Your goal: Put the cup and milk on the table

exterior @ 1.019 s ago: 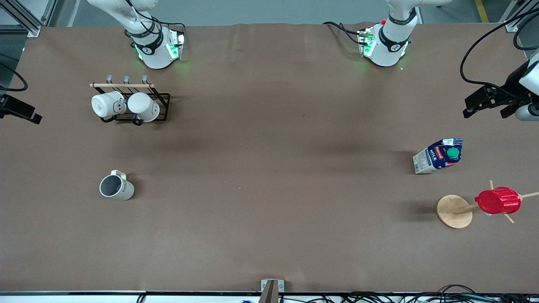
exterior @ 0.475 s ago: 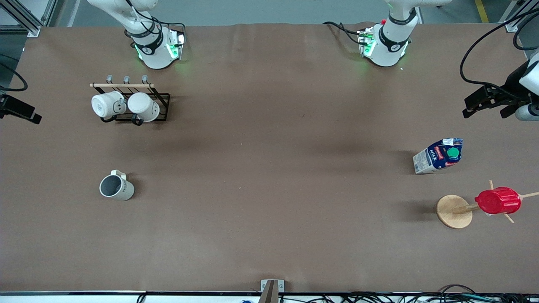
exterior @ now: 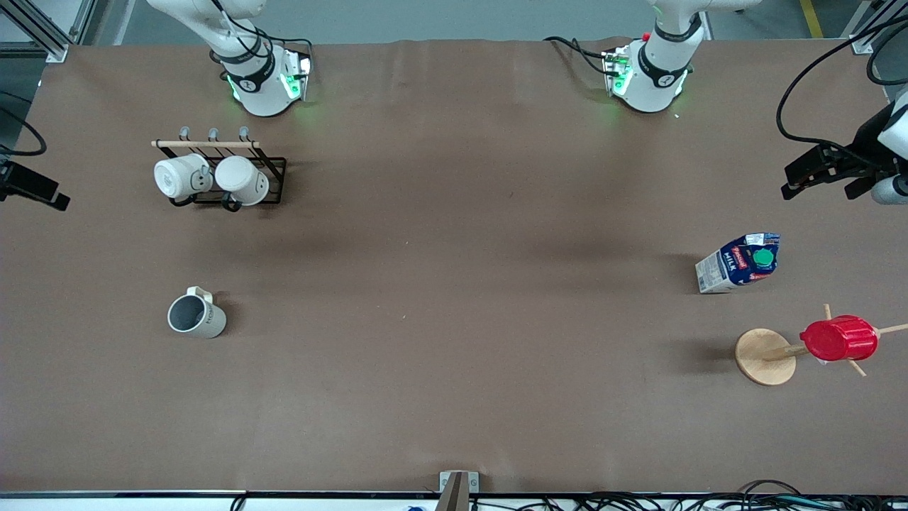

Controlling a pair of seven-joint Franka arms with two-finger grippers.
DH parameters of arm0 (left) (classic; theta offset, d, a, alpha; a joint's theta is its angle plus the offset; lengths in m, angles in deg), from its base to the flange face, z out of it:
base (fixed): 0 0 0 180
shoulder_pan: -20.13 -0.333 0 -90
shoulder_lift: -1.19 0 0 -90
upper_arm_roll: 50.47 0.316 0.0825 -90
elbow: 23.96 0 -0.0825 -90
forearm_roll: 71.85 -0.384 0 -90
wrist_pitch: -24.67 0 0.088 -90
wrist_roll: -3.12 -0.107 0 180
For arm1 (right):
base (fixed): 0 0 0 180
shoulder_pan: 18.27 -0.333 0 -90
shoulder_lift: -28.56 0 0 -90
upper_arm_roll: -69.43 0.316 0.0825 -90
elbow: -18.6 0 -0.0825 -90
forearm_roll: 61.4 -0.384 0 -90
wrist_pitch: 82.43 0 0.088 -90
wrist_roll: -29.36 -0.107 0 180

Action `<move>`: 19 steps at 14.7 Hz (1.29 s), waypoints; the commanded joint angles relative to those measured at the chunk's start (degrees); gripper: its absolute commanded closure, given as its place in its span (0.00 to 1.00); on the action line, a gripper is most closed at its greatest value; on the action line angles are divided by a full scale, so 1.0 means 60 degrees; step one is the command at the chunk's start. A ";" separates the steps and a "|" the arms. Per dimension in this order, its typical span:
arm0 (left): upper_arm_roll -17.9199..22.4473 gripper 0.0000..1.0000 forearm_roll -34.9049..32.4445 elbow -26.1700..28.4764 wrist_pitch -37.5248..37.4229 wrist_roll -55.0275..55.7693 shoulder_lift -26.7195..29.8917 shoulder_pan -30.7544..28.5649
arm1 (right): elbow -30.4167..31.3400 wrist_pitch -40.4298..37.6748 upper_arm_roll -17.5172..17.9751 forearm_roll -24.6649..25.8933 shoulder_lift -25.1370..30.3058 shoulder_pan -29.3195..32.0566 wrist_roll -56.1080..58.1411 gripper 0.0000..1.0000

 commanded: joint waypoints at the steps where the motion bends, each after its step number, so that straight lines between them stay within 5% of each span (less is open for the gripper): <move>1: 0.0038 0.00 0.0034 -0.0051 0.0001 -0.0078 -0.0052 0.0030 | 0.0293 0.1255 0.0022 0.0097 -0.0724 0.0086 0.0075 0.00; 5: 0.0653 0.00 0.0019 0.0490 0.0542 -0.0107 -0.0081 0.0074 | 0.1053 0.2867 0.0022 0.0082 -0.1546 -0.0002 0.0324 0.00; 11: 0.1049 0.00 -0.0303 0.1471 0.1786 -0.0107 -0.0886 0.0074 | 0.4115 0.6909 0.0022 0.0097 -0.1926 0.0056 0.1276 0.00; 19: 0.1152 0.01 -0.0420 0.2645 0.3707 -0.0049 -0.2013 0.0001 | 0.4410 0.8130 -0.0095 0.0141 -0.3333 0.0173 0.2799 0.00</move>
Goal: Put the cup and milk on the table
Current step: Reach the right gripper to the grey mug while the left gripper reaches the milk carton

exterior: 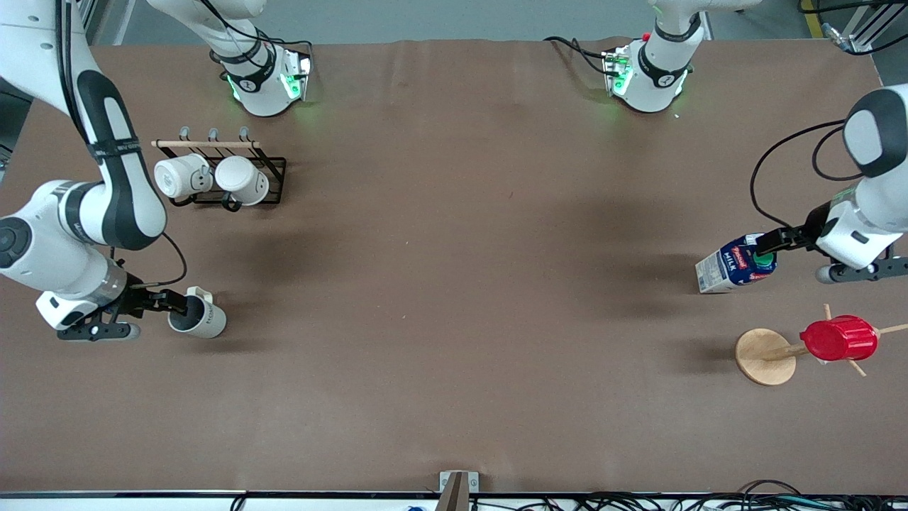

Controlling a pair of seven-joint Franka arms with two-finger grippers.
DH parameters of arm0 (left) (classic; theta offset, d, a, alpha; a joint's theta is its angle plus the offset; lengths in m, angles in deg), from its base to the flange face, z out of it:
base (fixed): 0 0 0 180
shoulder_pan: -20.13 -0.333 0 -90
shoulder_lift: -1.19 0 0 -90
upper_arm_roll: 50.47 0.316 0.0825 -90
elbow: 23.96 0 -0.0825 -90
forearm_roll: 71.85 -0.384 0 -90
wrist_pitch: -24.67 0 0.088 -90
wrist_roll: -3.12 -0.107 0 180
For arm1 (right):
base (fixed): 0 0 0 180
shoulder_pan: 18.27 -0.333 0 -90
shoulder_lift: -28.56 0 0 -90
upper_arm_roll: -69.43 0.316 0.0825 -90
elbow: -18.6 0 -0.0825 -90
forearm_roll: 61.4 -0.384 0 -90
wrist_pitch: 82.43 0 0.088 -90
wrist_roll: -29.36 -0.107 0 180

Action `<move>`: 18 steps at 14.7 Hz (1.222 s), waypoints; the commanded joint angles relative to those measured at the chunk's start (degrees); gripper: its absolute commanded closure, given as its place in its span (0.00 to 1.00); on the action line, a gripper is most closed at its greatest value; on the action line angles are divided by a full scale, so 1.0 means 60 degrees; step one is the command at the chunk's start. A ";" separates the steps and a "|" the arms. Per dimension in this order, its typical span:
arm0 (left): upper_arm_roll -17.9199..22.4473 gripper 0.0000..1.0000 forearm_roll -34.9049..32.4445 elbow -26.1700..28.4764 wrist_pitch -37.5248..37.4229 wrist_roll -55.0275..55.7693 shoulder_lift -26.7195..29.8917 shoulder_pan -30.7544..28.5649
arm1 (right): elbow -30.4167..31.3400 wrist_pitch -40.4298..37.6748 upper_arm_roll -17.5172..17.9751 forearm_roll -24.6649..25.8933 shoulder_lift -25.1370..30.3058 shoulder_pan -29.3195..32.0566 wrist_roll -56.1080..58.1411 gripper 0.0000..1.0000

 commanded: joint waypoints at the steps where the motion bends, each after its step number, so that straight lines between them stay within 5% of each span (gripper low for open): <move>1: 0.0052 0.01 -0.0170 0.0161 0.0421 0.0100 -0.0278 -0.0001 | 0.0197 0.0123 -0.0012 0.0125 -0.0085 0.0089 0.0411 0.00; 4: 0.0052 0.01 -0.0170 0.0219 0.0655 0.0086 -0.0601 -0.0031 | 0.0330 0.0649 -0.0012 0.0125 -0.0406 0.0104 0.0412 0.00; 7: 0.0023 0.00 -0.0155 0.0205 0.0904 0.0130 -0.0923 -0.0031 | 0.0404 0.0943 -0.0012 0.0111 -0.0583 0.0103 0.0368 0.21; 8: 0.0038 0.00 -0.0155 0.0219 0.0905 0.0115 -0.0967 -0.0031 | 0.0404 0.0987 -0.0012 0.0111 -0.0612 0.0104 0.0354 0.33; 11: 0.0038 0.00 -0.0170 0.0249 0.0891 0.0101 -0.1041 -0.0045 | 0.0389 0.0841 -0.0012 0.0067 -0.0642 0.0089 0.0237 0.98; 18: 0.0038 0.07 -0.0170 0.0541 0.0832 0.0086 -0.0807 -0.0045 | -0.0164 0.0012 0.0090 0.0052 -0.0467 -0.0072 0.0031 1.00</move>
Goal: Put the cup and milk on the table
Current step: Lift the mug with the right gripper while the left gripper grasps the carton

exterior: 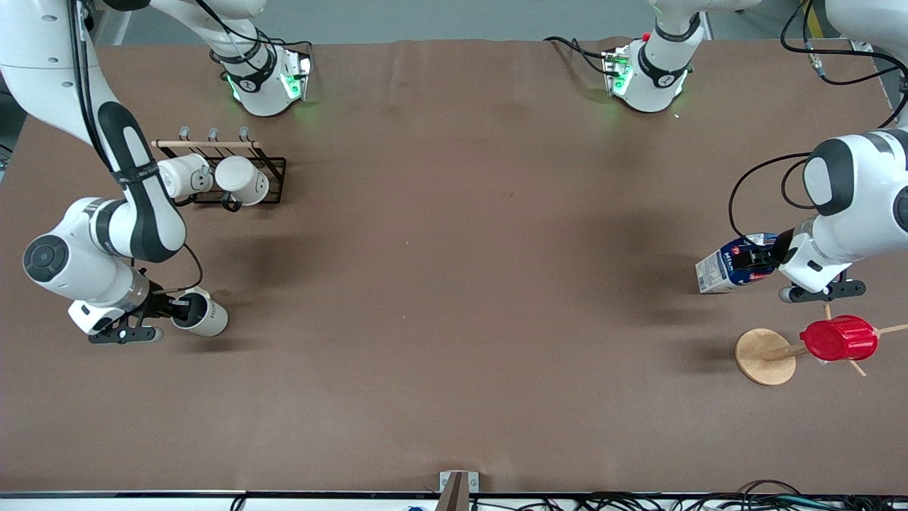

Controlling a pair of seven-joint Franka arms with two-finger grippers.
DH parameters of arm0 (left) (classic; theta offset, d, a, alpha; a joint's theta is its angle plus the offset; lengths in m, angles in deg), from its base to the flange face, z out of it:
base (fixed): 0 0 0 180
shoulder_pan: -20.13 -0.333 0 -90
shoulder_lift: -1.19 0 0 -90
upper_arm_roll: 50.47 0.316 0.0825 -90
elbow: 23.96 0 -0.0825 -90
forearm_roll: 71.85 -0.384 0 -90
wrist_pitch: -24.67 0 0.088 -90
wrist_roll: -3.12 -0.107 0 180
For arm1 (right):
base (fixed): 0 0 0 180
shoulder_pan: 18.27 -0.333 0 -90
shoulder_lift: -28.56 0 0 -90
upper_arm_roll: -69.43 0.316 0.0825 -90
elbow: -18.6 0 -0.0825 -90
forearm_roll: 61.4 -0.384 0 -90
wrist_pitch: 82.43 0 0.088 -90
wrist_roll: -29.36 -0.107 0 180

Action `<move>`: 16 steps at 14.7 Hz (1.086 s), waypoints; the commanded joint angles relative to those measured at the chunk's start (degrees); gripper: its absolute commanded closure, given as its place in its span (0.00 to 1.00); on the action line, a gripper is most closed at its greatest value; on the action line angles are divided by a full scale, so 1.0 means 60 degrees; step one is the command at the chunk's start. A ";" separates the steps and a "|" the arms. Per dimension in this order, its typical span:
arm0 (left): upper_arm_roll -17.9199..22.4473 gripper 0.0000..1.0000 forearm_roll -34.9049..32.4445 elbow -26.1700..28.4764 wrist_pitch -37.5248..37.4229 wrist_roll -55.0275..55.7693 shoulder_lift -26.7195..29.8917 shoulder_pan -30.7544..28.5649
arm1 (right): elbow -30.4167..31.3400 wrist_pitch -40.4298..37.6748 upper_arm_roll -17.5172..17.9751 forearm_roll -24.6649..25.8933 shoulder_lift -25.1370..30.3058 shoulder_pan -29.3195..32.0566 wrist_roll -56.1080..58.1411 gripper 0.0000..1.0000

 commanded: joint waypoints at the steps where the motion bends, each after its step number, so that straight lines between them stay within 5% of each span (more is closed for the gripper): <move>1: 0.0013 0.14 -0.0167 0.0366 0.0072 -0.0003 0.0307 -0.0019 | -0.0868 -0.1504 0.0150 0.0014 0.0331 -0.0204 -0.0176 1.00; 4: 0.0013 0.39 -0.0167 0.0381 0.0057 -0.0004 0.0351 -0.0034 | -0.2145 -0.3413 0.0952 -0.0031 0.0390 -0.0498 -0.1924 1.00; 6: 0.0013 0.68 -0.0167 0.0308 -0.0132 0.0026 0.0351 -0.0034 | -0.2338 -0.3418 0.1773 0.0115 0.0390 -0.0833 -0.4017 1.00; 9: 0.0086 0.98 -0.0167 0.0118 -0.0280 -0.0222 0.0526 -0.0063 | -0.2717 -0.3344 0.2026 0.0305 0.0244 -0.2060 -0.7079 1.00; 16: -0.0089 1.00 -0.0152 -0.1083 -0.1246 -0.0121 0.0557 0.0053 | -0.3876 -0.2408 0.2026 0.0921 -0.1250 -0.5197 -1.2286 0.99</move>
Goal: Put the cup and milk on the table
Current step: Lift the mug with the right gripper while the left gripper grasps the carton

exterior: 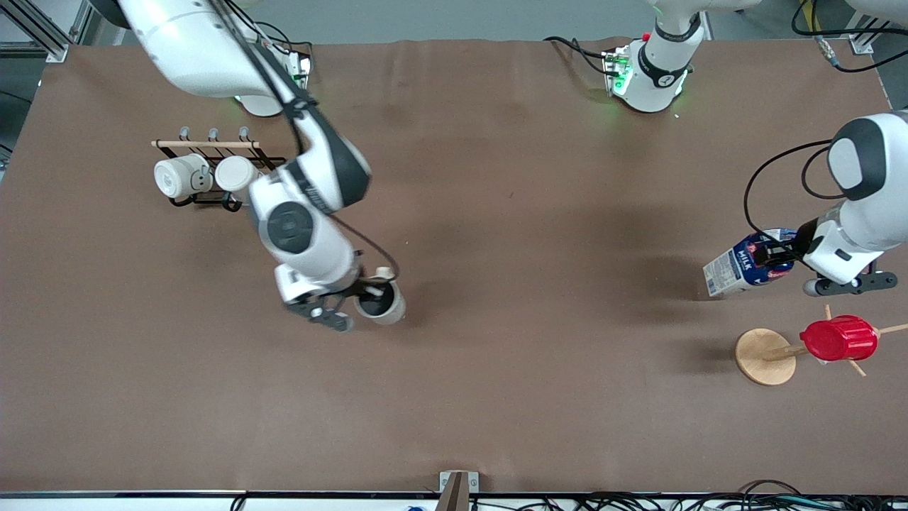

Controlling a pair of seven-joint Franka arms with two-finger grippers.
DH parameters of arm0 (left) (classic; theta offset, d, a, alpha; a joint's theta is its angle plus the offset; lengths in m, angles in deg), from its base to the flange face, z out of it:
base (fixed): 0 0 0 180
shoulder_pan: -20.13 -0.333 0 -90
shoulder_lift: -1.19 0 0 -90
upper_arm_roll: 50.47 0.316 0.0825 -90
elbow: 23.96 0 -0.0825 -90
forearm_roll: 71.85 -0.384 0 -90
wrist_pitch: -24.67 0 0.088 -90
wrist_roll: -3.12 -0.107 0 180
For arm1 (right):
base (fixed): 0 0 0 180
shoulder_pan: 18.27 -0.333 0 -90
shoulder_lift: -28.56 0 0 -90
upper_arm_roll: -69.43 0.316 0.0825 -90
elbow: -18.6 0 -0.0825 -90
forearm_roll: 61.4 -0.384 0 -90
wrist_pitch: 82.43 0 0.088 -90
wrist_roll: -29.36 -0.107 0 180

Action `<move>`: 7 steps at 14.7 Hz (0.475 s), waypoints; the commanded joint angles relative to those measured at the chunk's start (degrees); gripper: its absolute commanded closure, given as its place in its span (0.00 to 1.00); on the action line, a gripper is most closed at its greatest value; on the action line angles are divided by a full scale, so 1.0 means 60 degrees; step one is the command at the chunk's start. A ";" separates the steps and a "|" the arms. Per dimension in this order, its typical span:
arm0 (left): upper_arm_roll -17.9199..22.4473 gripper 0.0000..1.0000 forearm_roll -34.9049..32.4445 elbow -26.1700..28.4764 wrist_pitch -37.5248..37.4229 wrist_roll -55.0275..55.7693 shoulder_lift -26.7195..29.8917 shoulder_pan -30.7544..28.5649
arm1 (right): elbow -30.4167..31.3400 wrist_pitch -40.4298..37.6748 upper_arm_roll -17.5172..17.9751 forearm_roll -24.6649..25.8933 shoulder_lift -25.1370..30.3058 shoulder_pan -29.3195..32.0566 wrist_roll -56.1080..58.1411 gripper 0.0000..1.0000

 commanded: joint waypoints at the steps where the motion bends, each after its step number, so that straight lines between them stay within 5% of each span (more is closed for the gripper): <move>1: -0.0399 1.00 -0.0140 -0.0653 -0.0499 0.0035 -0.0048 0.0060 | -0.0415 0.0195 -0.0060 0.0163 -0.0428 -0.0695 -0.1140 0.99; 7: -0.2011 1.00 -0.0374 -0.1576 -0.0895 0.1128 -0.0561 0.0162 | -0.0401 0.0546 -0.0060 0.0676 -0.0985 -0.1897 -0.1699 0.98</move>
